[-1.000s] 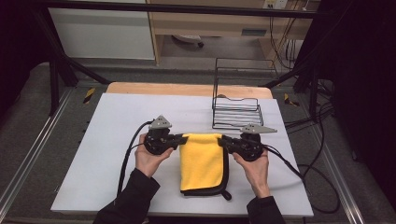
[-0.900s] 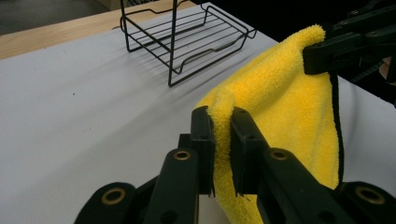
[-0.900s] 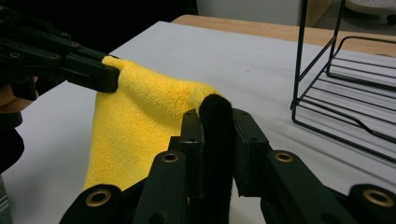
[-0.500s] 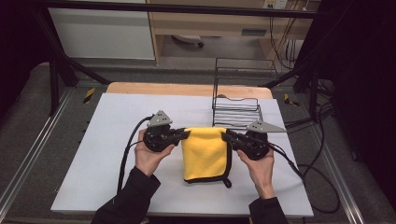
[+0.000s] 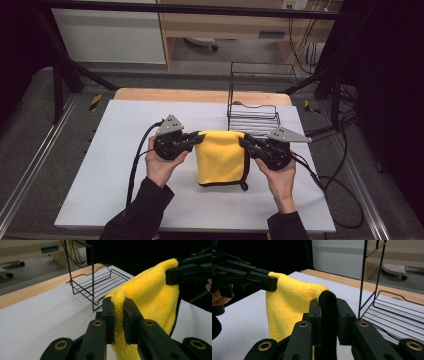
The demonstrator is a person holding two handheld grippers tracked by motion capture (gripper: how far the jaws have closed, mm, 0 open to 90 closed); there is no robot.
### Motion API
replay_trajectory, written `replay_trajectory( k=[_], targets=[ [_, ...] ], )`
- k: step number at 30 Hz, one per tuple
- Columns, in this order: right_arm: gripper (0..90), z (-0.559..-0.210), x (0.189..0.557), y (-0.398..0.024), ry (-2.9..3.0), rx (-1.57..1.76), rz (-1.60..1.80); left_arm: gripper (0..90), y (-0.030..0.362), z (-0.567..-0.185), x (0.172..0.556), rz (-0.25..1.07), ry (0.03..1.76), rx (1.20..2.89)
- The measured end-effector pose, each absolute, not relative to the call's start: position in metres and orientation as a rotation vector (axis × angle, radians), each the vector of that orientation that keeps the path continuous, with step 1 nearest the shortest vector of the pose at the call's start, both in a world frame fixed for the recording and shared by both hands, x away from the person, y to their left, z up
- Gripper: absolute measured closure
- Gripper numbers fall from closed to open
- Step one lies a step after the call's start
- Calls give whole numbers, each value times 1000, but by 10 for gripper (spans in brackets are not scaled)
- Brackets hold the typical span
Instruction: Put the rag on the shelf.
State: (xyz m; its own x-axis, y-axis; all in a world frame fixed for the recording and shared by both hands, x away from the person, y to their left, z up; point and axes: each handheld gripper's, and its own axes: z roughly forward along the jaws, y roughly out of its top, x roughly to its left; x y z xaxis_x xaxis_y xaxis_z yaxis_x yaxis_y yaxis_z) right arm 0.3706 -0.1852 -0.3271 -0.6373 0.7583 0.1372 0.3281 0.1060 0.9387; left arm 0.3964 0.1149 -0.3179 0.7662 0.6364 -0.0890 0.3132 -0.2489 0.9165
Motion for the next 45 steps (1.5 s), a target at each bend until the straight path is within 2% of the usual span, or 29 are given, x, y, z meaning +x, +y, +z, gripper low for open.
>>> replay_trajectory(
  k=[45],
  targets=[
    [767, -258, 381, -198, 1774, 960, 1582, 812, 91, -255, 416, 500, 658, 1644]
  ],
)
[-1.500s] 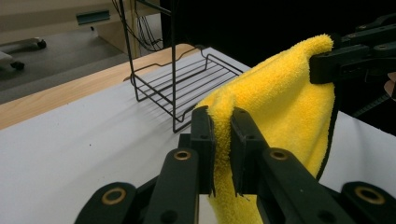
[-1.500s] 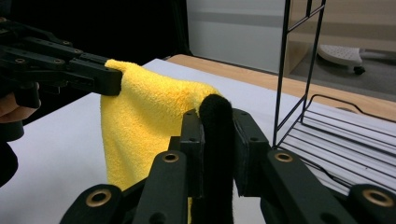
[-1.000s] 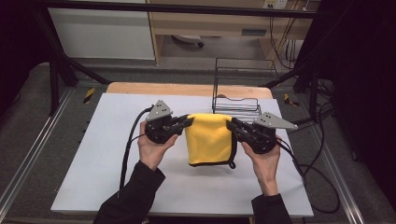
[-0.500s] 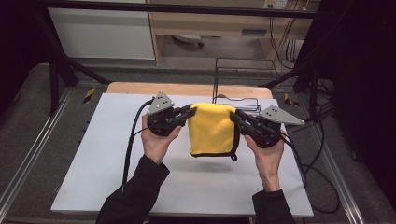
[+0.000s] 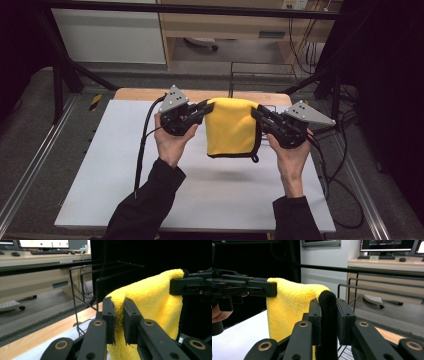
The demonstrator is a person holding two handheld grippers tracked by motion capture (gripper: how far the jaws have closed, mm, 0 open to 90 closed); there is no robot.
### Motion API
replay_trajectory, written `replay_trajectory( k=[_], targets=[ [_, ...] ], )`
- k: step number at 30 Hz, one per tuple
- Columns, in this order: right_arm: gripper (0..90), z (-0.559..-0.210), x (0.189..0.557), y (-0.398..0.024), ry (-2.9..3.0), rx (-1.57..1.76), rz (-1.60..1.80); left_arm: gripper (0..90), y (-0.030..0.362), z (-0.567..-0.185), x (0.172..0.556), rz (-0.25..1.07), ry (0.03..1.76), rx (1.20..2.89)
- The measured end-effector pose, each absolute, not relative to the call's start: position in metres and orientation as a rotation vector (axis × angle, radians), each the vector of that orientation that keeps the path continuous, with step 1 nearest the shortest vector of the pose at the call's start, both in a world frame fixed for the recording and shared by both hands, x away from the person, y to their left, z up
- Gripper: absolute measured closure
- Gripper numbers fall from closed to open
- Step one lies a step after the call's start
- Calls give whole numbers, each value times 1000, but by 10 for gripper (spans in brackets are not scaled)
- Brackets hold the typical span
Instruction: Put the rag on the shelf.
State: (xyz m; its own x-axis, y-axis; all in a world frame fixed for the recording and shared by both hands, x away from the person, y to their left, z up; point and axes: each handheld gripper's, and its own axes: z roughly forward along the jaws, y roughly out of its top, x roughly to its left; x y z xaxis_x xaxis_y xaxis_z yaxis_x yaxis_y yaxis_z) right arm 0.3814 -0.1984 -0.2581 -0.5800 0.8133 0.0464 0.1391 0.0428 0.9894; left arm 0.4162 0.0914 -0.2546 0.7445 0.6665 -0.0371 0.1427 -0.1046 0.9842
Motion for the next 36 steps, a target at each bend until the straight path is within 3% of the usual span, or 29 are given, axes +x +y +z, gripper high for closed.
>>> replay_trajectory(
  k=[36],
  targets=[
    [768, -185, 403, -196, 1615, 851, 1584, 814, 87, -184, 438, 576, 615, 1509]
  ],
)
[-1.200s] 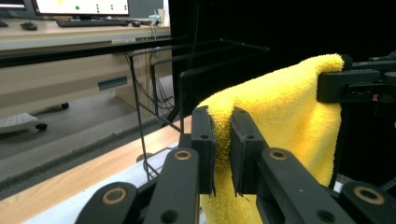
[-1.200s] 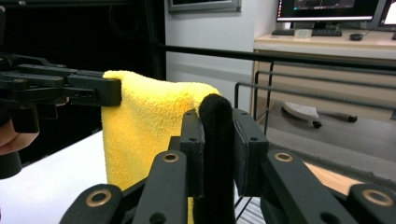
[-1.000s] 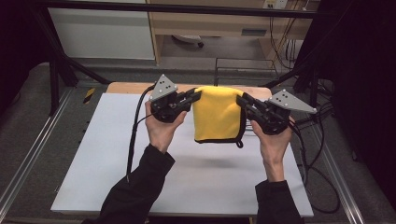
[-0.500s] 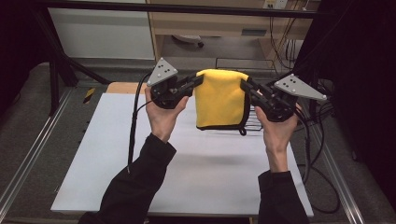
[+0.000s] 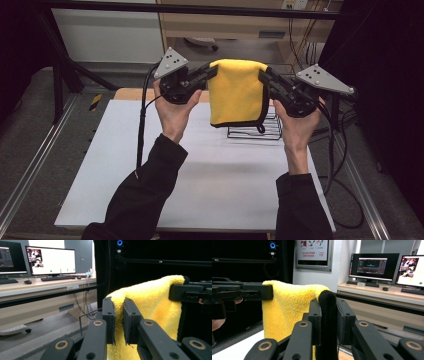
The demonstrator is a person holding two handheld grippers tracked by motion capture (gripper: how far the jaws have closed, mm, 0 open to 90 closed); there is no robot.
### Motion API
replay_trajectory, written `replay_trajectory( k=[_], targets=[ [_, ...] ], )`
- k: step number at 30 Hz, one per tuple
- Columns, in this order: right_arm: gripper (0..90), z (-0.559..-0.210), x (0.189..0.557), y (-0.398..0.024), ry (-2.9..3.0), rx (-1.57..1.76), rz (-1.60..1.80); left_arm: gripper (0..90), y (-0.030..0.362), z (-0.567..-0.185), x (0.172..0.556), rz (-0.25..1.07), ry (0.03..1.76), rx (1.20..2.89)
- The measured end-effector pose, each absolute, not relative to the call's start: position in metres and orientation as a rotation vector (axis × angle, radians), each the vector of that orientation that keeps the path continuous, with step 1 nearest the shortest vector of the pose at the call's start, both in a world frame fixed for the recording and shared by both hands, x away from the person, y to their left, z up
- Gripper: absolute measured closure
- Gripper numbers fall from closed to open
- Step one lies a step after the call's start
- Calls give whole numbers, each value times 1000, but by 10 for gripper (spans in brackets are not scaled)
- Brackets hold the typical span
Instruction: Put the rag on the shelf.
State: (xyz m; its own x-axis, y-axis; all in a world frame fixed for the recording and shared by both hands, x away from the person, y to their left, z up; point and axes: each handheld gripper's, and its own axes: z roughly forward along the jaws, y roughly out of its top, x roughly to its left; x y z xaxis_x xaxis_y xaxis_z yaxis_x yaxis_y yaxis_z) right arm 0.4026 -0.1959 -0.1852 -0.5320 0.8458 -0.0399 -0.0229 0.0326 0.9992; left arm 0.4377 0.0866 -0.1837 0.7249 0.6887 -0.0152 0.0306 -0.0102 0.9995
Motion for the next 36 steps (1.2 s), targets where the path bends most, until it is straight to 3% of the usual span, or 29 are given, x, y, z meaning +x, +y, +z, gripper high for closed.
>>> replay_trajectory(
  k=[36],
  targets=[
    [771, -134, 436, -194, 1466, 766, 1645, 815, 82, -131, 458, 674, 561, 1376]
  ],
)
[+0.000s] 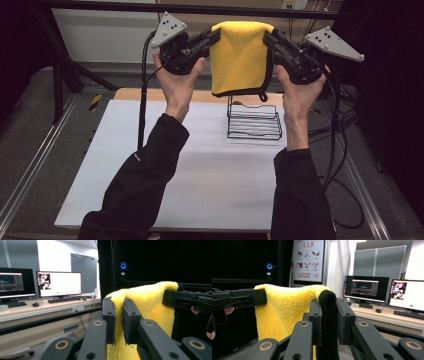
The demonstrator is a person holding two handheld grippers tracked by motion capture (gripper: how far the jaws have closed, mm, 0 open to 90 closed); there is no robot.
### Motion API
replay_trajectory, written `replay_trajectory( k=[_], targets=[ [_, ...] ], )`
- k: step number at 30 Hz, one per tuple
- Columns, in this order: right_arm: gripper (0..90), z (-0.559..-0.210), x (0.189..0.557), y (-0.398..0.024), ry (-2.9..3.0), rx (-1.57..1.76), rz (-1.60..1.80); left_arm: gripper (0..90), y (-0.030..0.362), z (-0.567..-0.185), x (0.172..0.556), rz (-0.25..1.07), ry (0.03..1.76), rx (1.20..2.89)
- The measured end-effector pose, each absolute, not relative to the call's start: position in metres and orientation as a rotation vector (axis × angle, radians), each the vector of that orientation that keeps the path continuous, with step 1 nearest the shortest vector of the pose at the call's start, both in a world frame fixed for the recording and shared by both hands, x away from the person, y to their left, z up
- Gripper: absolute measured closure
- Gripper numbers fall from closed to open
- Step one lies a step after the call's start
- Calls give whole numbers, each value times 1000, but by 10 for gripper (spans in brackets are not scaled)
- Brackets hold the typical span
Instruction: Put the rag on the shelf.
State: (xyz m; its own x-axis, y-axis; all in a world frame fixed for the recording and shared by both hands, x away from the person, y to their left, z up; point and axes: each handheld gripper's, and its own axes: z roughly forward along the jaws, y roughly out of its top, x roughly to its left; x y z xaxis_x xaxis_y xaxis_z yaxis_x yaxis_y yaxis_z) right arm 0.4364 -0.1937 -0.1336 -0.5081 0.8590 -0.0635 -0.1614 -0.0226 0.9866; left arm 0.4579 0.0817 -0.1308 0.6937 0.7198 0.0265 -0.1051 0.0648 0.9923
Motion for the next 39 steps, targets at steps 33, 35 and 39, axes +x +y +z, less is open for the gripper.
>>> replay_trajectory(
  k=[33, 35, 39],
  targets=[
    [772, -134, 501, -178, 1470, 701, 1630, 816, 86, -131, 504, 800, 568, 1398],
    [772, -141, 502, -183, 1476, 715, 1622, 816, 81, -135, 506, 796, 571, 1419],
    [772, -151, 503, -192, 1479, 743, 1612, 816, 71, -142, 510, 785, 562, 1437]
  ],
)
